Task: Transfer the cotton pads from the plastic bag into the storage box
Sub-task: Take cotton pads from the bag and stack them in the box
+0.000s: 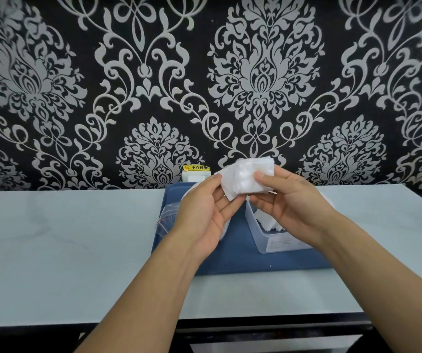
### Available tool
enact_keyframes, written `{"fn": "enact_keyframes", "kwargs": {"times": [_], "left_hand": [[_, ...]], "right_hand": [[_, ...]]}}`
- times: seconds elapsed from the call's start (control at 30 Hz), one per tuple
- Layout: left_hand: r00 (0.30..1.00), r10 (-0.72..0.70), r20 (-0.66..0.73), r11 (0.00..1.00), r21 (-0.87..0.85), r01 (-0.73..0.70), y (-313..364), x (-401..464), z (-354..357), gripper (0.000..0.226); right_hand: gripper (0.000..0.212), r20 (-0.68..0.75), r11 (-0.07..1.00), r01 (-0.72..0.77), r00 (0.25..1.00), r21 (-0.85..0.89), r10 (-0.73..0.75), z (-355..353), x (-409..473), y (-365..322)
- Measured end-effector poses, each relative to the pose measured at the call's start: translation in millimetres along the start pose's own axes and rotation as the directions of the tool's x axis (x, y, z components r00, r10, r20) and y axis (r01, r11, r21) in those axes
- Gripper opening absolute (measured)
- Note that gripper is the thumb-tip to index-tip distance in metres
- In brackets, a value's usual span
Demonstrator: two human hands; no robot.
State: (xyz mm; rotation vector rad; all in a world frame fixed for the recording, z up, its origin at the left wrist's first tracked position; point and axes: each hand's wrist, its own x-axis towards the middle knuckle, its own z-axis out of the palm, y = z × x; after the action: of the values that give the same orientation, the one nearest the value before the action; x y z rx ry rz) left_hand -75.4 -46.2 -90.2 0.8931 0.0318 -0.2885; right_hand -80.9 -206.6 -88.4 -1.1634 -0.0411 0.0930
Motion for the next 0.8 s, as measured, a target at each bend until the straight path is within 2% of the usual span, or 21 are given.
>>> {"fn": "enact_keyframes", "kwargs": {"times": [0.27, 0.5, 0.63, 0.73, 0.8], "left_hand": [[0.999, 0.001, -0.037, 0.994, -0.112, -0.005, -9, -1, 8, 0.029], [0.999, -0.009, -0.052, 0.972, -0.234, -0.003, -16, -1, 13, 0.033], [0.999, -0.015, -0.028, 0.975, -0.221, 0.008, -15, -2, 13, 0.033], [1.0, -0.006, 0.027, 0.986, -0.167, 0.011, -13, -7, 15, 0.034], [1.0, 0.024, 0.01, 0.994, -0.109, -0.023, -14, -7, 17, 0.027]], "right_hand": [[0.027, -0.062, 0.996, -0.011, 0.998, 0.086, 0.016, 4, -2, -1], [0.038, -0.08, 0.954, -0.032, 0.995, 0.297, 0.058, 11, -4, 1], [0.026, -0.083, 0.966, -0.031, 0.995, 0.258, 0.054, 12, -6, 1], [0.026, -0.075, 0.983, -0.018, 0.997, 0.183, 0.032, 13, -6, 1], [0.027, -0.062, 0.99, -0.011, 0.998, 0.144, 0.021, 13, -7, 1]]}}
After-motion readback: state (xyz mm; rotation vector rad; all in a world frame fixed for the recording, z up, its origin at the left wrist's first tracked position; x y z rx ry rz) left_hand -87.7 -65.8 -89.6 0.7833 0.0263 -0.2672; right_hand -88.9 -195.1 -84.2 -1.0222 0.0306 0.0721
